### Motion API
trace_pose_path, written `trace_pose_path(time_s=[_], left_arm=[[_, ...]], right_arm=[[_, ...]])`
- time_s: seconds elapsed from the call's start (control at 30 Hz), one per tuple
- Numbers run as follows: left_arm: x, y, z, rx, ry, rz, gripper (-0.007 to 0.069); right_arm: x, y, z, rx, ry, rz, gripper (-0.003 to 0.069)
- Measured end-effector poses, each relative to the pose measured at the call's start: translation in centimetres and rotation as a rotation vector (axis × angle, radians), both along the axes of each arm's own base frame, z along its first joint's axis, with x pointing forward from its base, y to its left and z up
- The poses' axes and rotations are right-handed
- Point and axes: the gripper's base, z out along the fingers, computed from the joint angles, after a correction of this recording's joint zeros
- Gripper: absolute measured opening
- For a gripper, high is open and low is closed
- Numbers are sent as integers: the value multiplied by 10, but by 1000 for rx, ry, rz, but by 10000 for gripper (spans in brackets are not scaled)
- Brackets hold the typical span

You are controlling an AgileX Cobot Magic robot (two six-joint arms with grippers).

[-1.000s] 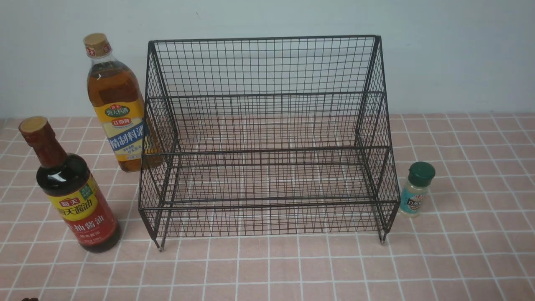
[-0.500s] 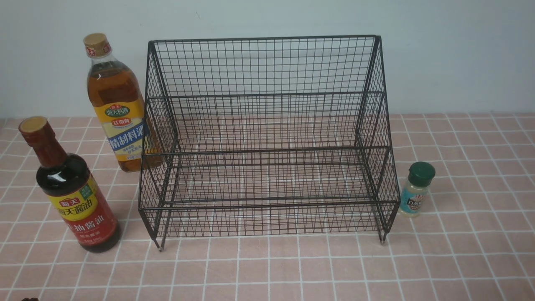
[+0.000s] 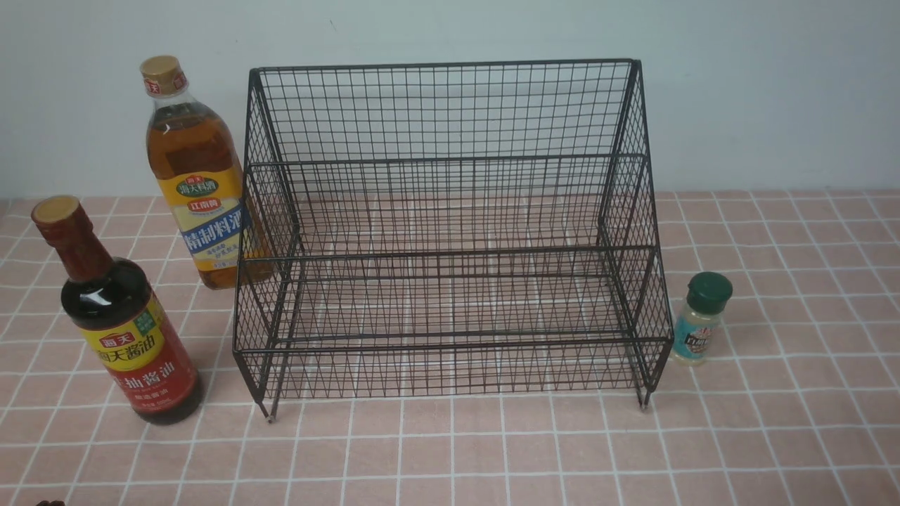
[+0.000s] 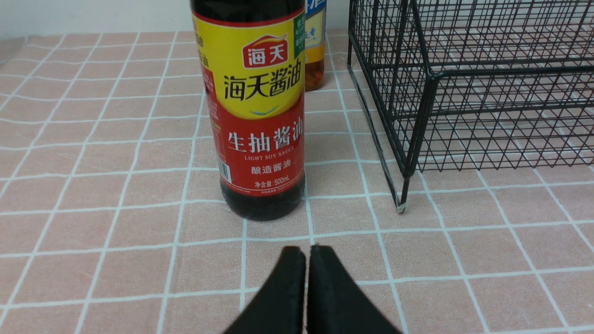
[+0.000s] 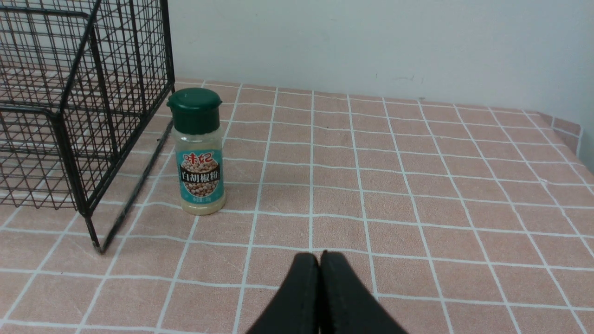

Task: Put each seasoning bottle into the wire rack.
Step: Use the right arm to grab the condiment bottle closest to it

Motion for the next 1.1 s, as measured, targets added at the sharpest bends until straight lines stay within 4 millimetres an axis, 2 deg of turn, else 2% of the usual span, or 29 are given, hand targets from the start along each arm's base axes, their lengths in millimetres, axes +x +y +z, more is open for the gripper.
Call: trace_pose_path(time_s=[0.2, 0.33, 0.47, 0.53, 0.77, 0.87, 0.93, 1.03, 1.07, 1.1], left_arm=[[0, 0, 0, 0, 0, 0, -7], [0, 0, 0, 0, 0, 0, -7], [0, 0, 0, 0, 0, 0, -7], [0, 0, 0, 0, 0, 0, -7], [0, 0, 0, 0, 0, 0, -7], [0, 0, 0, 0, 0, 0, -7], [0, 0, 0, 0, 0, 0, -7], [0, 0, 0, 0, 0, 0, -7], [0, 0, 0, 0, 0, 0, -7], [0, 0, 0, 0, 0, 0, -7]], right_arm=[[1, 1, 3, 73, -59, 2, -15], [3, 1, 18, 263, -228, -15, -15], [2, -1, 25, 446, -304, -41, -15], [2, -1, 25, 479, -309, -45, -15], [2, -3, 29, 457, -359, -54, -15], [0, -8, 40, 544, -492, -72, -15], [1, -8, 46, 571, -514, -71, -15], [10, -6, 68, 498, -501, -46, -15], [12, -5, 68, 483, -489, -44, -15], [22, -4, 79, 433, -457, -34, -15]])
